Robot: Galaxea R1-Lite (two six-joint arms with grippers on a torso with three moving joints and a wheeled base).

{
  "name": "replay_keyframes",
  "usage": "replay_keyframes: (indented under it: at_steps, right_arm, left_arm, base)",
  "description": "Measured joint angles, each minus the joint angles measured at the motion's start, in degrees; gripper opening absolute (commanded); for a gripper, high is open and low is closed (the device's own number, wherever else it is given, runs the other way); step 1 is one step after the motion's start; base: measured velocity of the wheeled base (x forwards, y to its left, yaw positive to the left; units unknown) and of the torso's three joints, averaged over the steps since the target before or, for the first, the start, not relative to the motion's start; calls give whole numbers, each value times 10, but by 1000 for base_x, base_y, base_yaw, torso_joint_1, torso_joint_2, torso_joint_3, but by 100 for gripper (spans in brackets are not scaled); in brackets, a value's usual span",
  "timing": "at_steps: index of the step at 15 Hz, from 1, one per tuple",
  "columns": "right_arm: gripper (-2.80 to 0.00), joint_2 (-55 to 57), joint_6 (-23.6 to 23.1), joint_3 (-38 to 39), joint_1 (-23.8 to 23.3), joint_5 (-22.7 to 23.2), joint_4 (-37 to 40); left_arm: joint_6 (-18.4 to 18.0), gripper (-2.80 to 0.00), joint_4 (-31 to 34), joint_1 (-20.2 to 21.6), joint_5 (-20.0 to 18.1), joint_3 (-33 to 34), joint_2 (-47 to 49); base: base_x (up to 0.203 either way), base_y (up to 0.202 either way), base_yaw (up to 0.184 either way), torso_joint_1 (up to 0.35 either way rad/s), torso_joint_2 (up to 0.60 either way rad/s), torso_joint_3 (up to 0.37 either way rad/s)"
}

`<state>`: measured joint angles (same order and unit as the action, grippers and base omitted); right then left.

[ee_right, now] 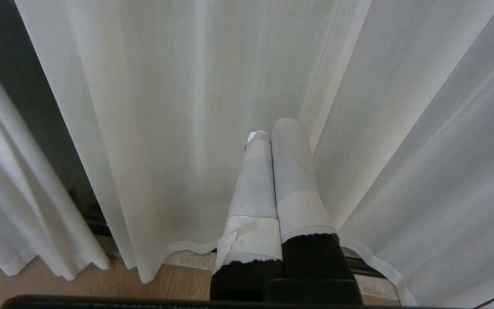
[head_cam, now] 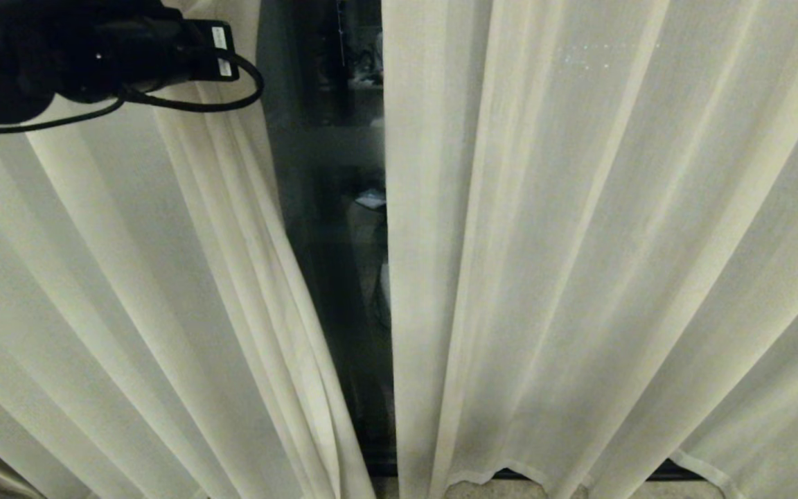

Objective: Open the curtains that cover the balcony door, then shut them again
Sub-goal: Pull the inner curtains open on both sides

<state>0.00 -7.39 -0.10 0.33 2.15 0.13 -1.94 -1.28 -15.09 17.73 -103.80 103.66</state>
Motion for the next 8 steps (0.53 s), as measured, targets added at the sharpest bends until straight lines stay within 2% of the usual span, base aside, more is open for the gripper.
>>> replay_keyframes:
  at_steps: [4,8]
  right_arm:
    - [-280,0,0,0,0,0,0]
    - [-280,0,0,0,0,0,0]
  left_arm:
    - [20,-280,0,26,7,14,-9]
    - [23,-280,1,52,5,48,-21]
  base:
    - [0,0,0,0,0,0]
    - [0,0,0,0,0,0]
